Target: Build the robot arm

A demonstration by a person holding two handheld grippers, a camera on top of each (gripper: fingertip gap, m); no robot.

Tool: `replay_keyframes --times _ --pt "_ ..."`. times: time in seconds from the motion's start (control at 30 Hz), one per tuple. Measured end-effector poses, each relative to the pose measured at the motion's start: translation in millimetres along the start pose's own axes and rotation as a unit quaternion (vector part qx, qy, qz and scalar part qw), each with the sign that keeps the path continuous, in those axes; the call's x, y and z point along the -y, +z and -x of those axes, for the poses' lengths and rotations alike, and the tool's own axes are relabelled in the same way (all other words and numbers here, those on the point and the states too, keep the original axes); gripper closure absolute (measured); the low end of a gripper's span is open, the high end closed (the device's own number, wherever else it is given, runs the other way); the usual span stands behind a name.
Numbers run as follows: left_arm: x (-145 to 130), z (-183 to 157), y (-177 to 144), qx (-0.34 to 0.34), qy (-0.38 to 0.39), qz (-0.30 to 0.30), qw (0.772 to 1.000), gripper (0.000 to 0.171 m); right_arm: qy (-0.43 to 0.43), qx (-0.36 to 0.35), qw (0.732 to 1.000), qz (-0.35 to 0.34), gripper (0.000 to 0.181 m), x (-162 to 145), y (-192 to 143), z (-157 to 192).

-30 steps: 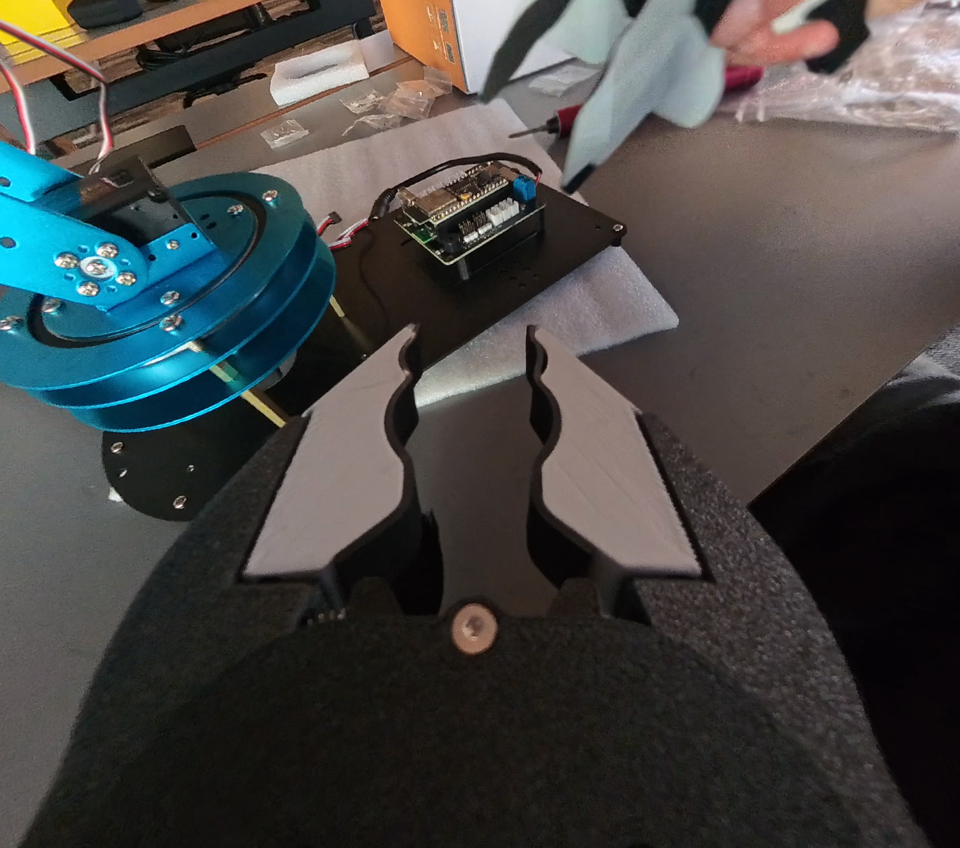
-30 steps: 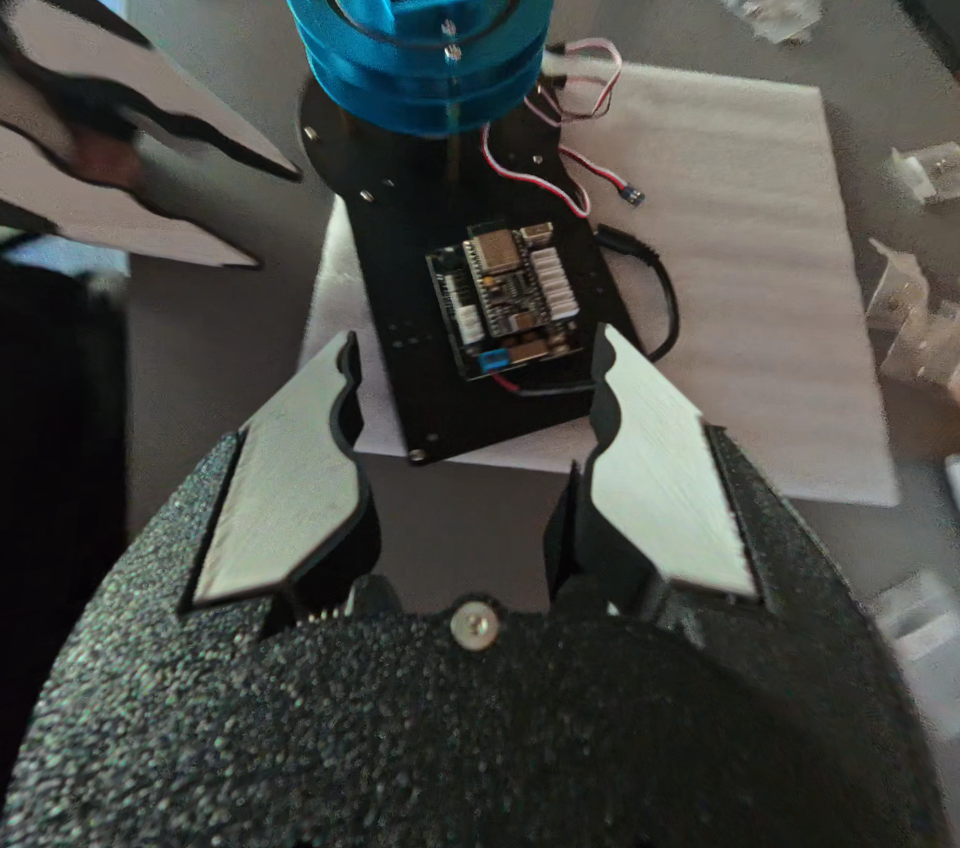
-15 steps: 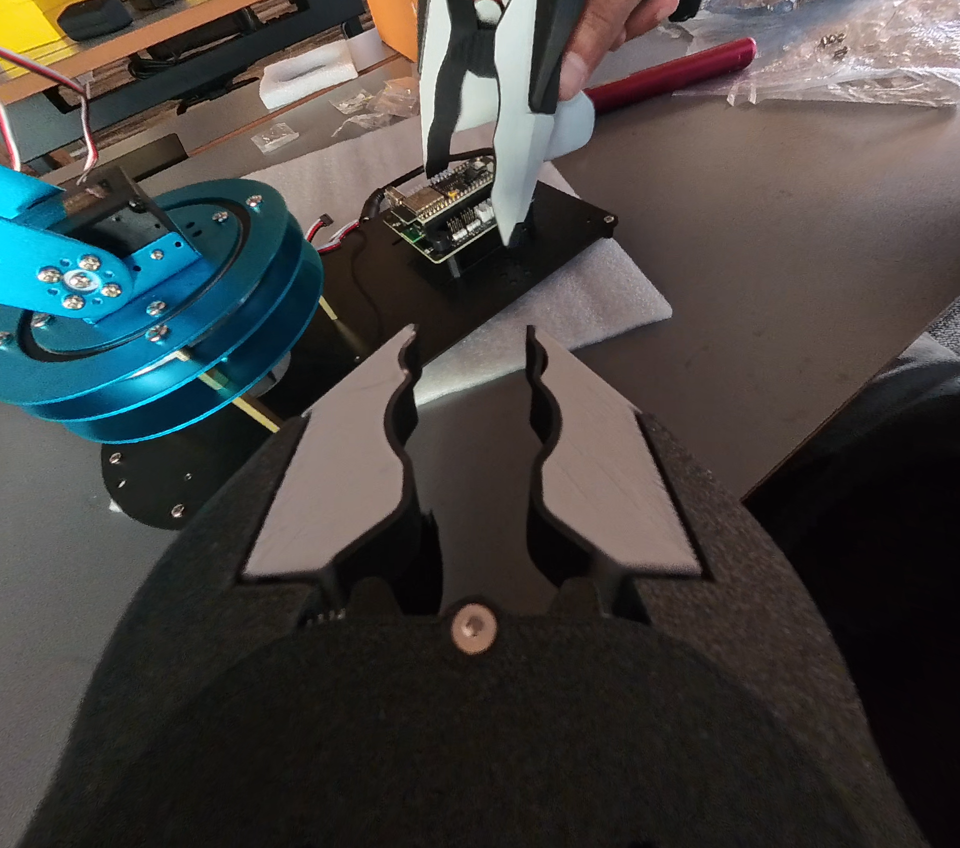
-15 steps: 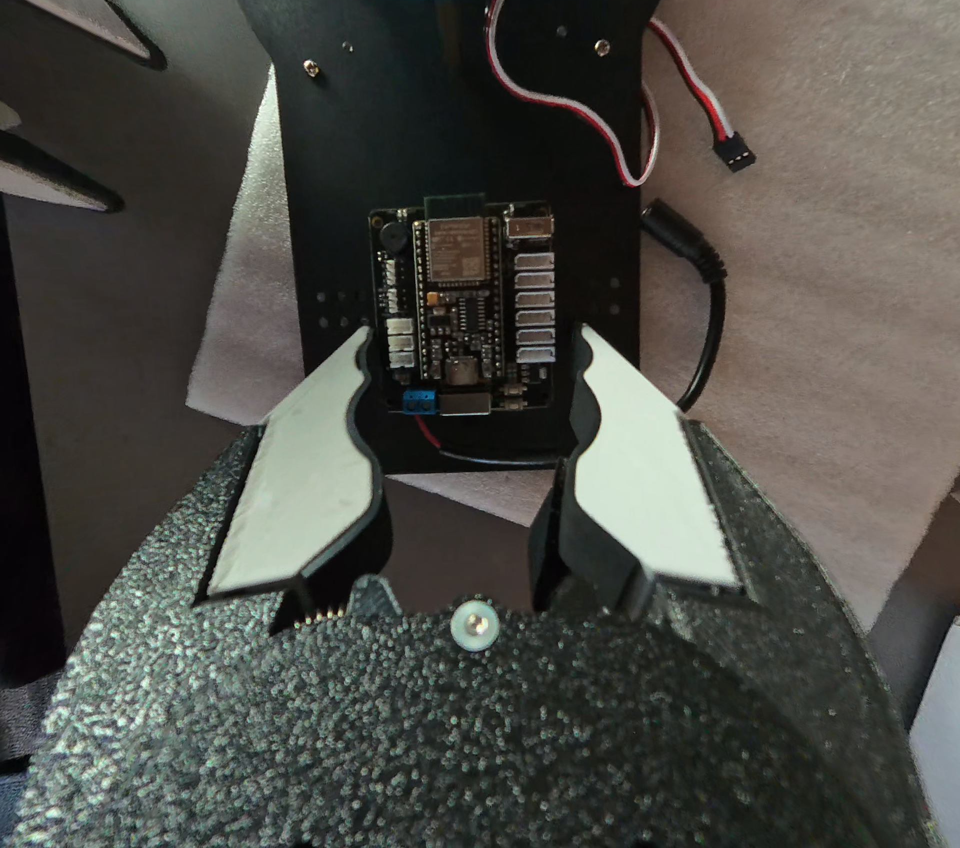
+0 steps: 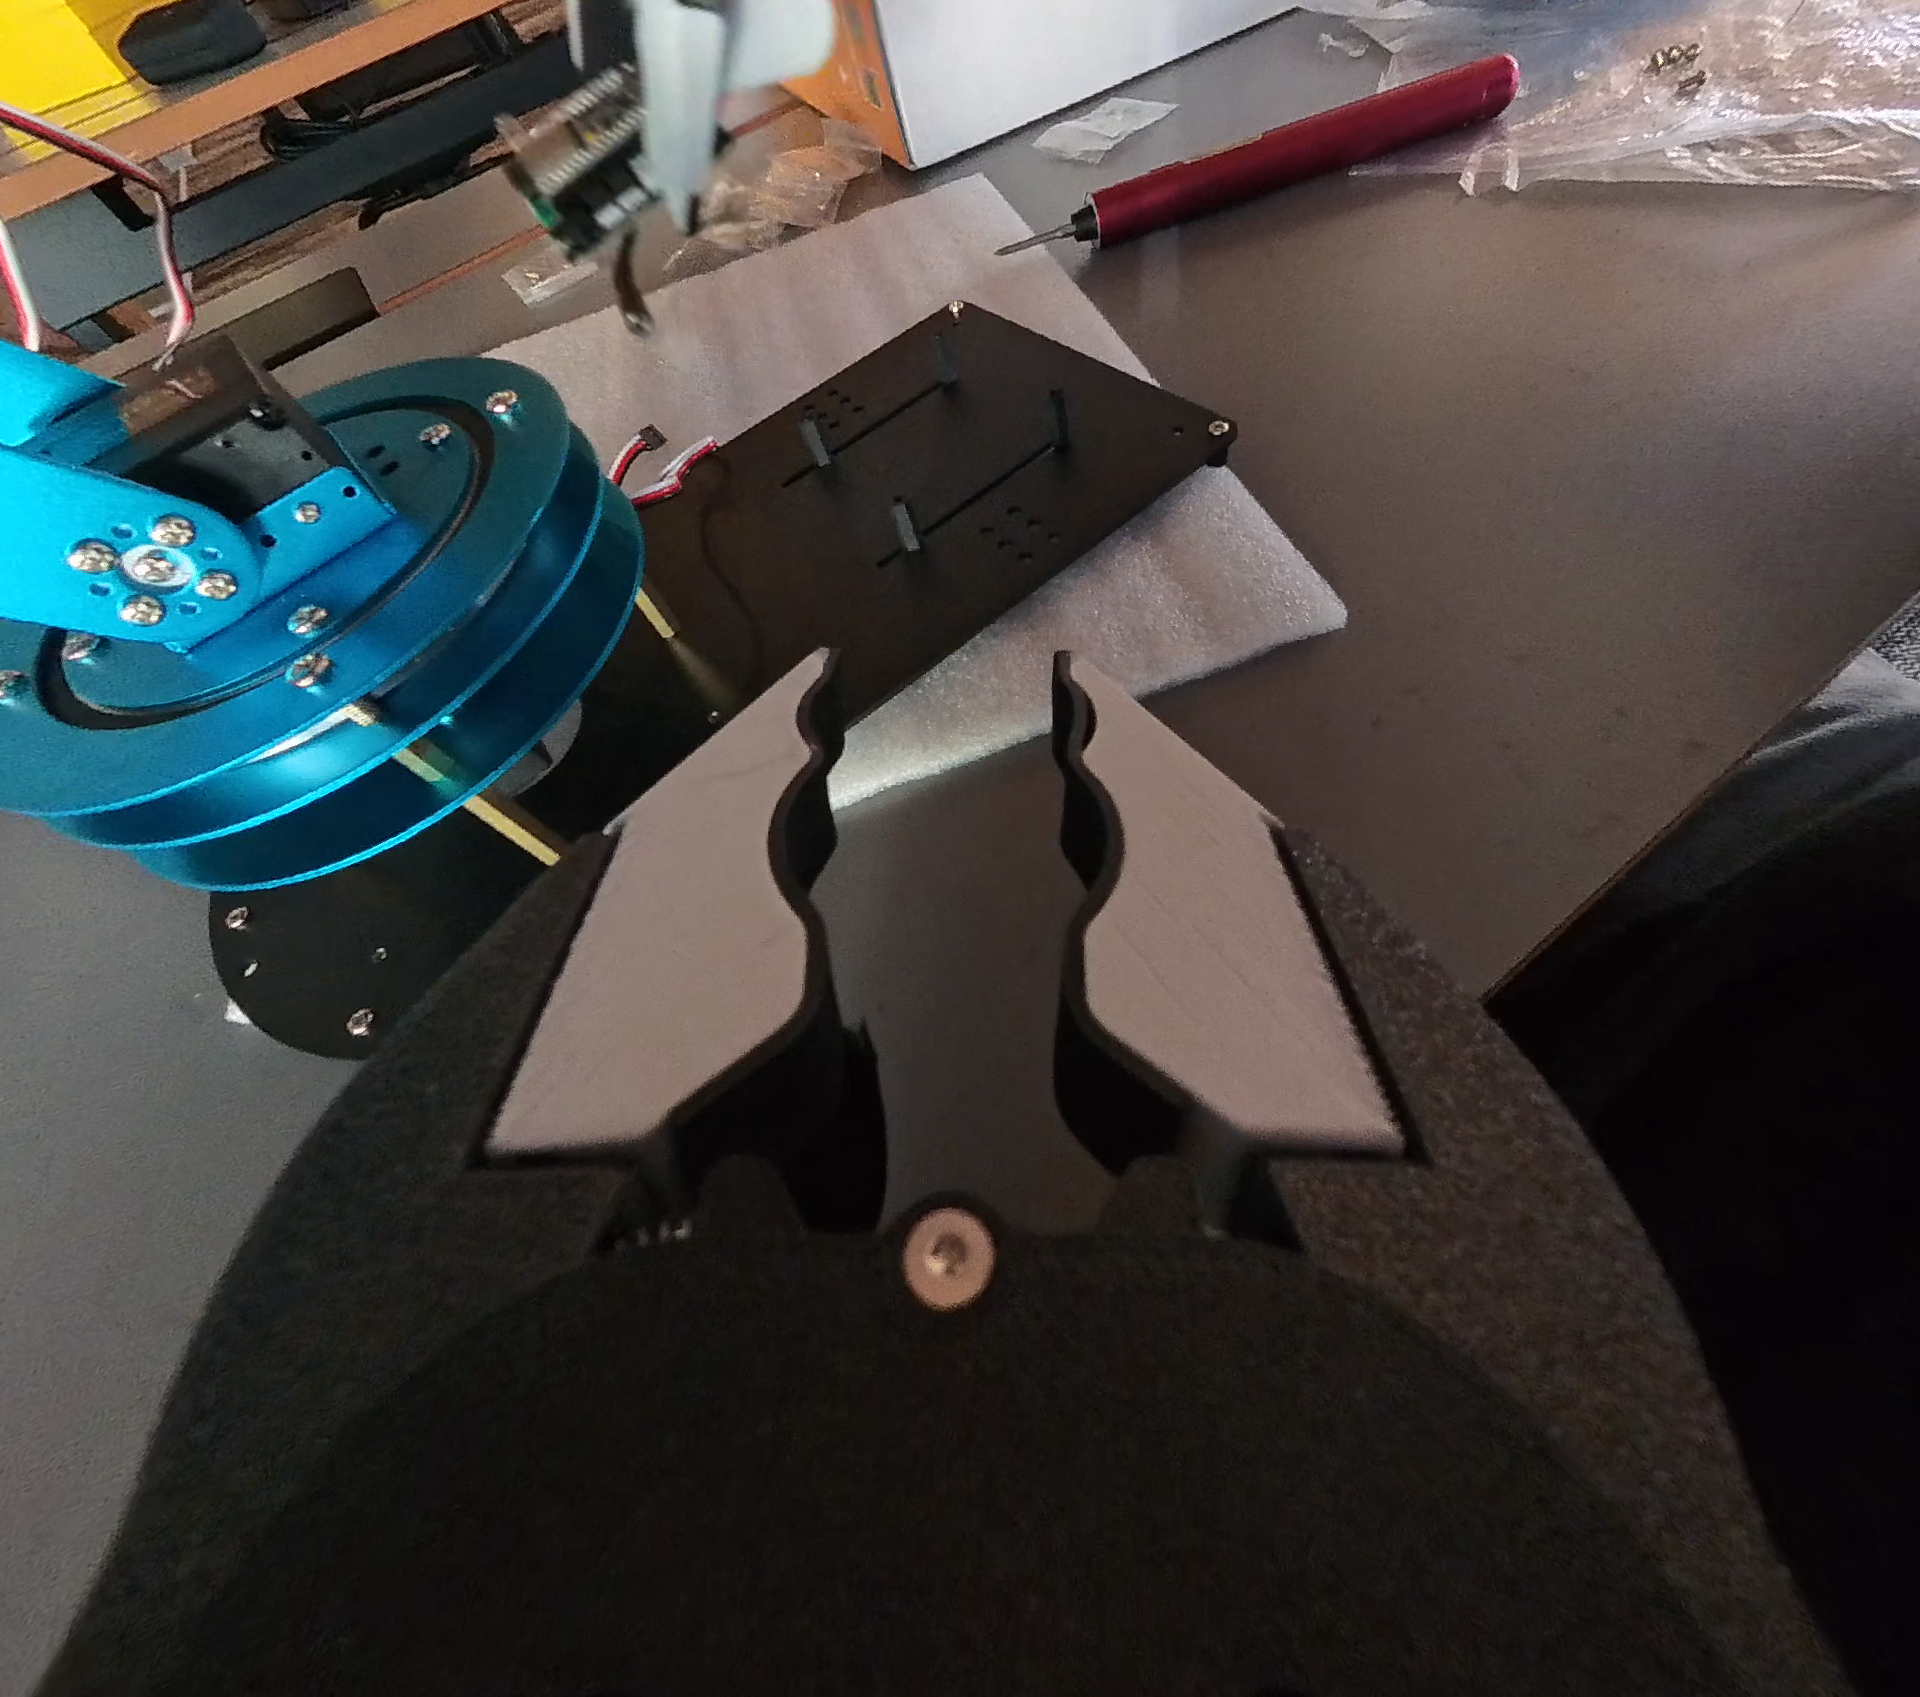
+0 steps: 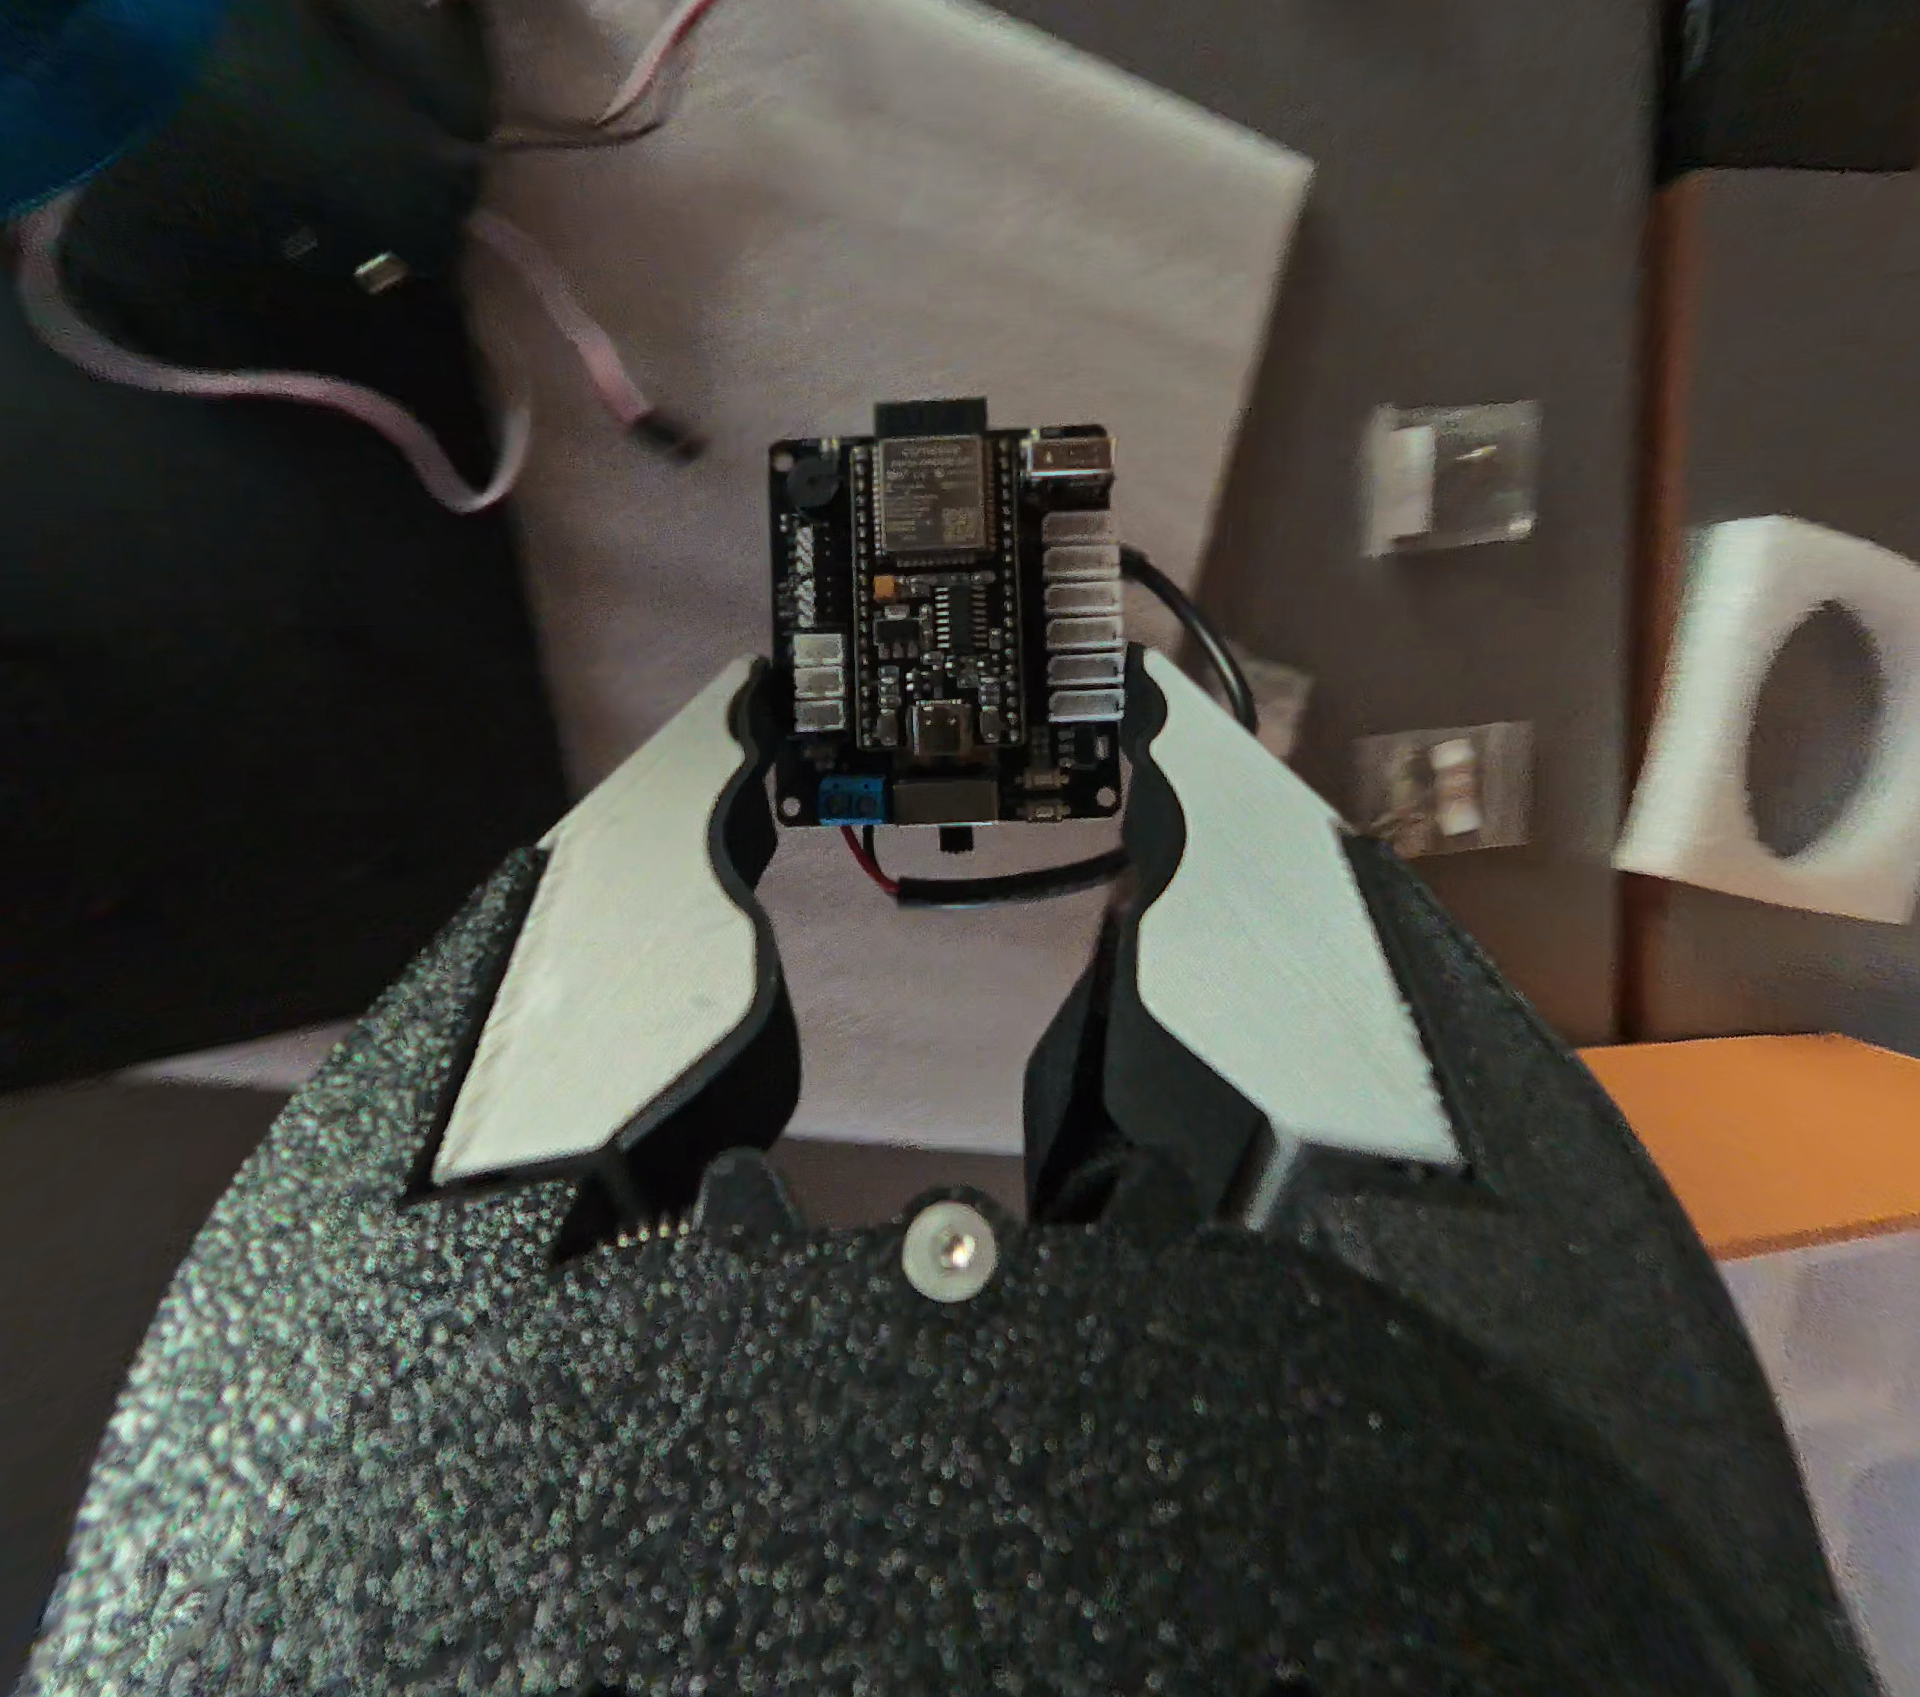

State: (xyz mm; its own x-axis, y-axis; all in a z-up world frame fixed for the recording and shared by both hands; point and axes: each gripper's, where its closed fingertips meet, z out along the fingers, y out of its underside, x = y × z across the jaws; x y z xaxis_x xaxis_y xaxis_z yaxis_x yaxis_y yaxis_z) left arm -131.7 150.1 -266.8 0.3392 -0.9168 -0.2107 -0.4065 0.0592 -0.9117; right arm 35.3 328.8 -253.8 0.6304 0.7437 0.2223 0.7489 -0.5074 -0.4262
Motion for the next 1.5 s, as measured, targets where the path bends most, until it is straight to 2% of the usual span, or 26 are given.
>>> replay_keyframes --times 0.1,0.17,0.23,0.33,0.4,0.5,0.63,0.7,0.77,0.8,0.87,0.97,1.1,1.17,1.27,1.3,1.4,1.5 --pt "0.2 1.2 -0.2 -0.002 -0.007 -0.001 1.0 0.132 0.016 -0.046 0.998 -0.035 0.116 26.8 -5.9 -47.9" --pt "0.6 1.8 -0.7 -0.003 -0.012 -0.003 1.0 0.133 0.019 -0.05 0.996 -0.066 0.116 44.4 -11.2 -60.1" --pt "0.9 1.9 -0.9 -0.006 -0.015 -0.004 1.0 0.132 0.003 0.014 0.998 -0.06 0.116 44.3 3.7 -39.2" --pt "1.3 1.1 -1.0 -0.01 -0.016 -0.005 1.0 0.132 -0.013 0.078 0.997 -0.015 0.116 19.0 40.7 -8.1" --pt "1.3 0.7 -1.2 -0.011 -0.016 -0.005 1.0 0.132 -0.013 0.106 0.994 0.006 0.116 3.6 53.2 4.8" --pt "1.8 0.4 -1.7 -0.014 -0.018 -0.006 1.0 0.132 -0.019 0.136 0.99 0.021 0.115 -8.7 54.6 16.5" --pt "5.9 7.1 -13.7 -0.043 -0.036 -0.011 0.998 0.132 -0.018 0.123 0.992 0.005 0.114 -8.5 52.8 14.6" --pt "19.4 23.0 -38.1 -0.07 -0.05 -0.04 0.996 0.131 -0.012 0.094 0.995 -0.032 0.105 -4.2 32.3 10.4" --pt "37.0 50.2 -70.2 -0.092 -0.059 -0.087 0.99 0.131 0.017 0.074 0.991 -0.105 0.105 4.9 -9.6 14.1" --pt "42.9 68.0 -83.4 -0.098 -0.063 -0.103 0.988 0.127 0.041 0.078 0.985 -0.15 0.108 9.0 -33.7 24.1" --pt "49.3 108.8 -96.8 -0.098 -0.068 -0.116 0.986 0.107 0.078 0.109 0.967 -0.219 0.109 9.4 -70.5 63.1" --pt "59.8 159.5 -88.1 -0.1 -0.058 -0.131 0.985 0.086 0.101 0.125 0.96 -0.228 0.108 -16.1 -73.8 132.1" --pt "76.3 173.7 -54.9 -0.221 -0.096 -0.157 0.958 0.073 0.097 0.09 0.97 -0.202 0.11 -48.3 -45.4 186.5" --pt "80.3 171.7 -41.9 -0.278 -0.111 -0.165 0.94 0.074 0.073 0.049 0.977 -0.194 0.111 -50.1 -35.2 196.2" --pt "82.8 162.4 -31.3 -0.33 -0.106 -0.174 0.922 0.095 0.039 -0.006 0.979 -0.2 0.124 -36.9 -31.8 198.0" --pt "84.9 161.6 -28.1 -0.328 -0.102 -0.18 0.922 0.101 0.028 -0.022 0.98 -0.198 0.13 -34.1 -30.8 196.3" --pt "88.7 162.1 -22.9 -0.334 -0.108 -0.185 0.918 0.103 -0.005 -0.066 0.982 -0.177 0.134 -31.9 -28.2 189.4" --pt "91.9 164.0 -18.6 -0.328 -0.134 -0.168 0.92 0.103 -0.015 -0.058 0.985 -0.164 0.132 -27.6 -24.4 194.5"
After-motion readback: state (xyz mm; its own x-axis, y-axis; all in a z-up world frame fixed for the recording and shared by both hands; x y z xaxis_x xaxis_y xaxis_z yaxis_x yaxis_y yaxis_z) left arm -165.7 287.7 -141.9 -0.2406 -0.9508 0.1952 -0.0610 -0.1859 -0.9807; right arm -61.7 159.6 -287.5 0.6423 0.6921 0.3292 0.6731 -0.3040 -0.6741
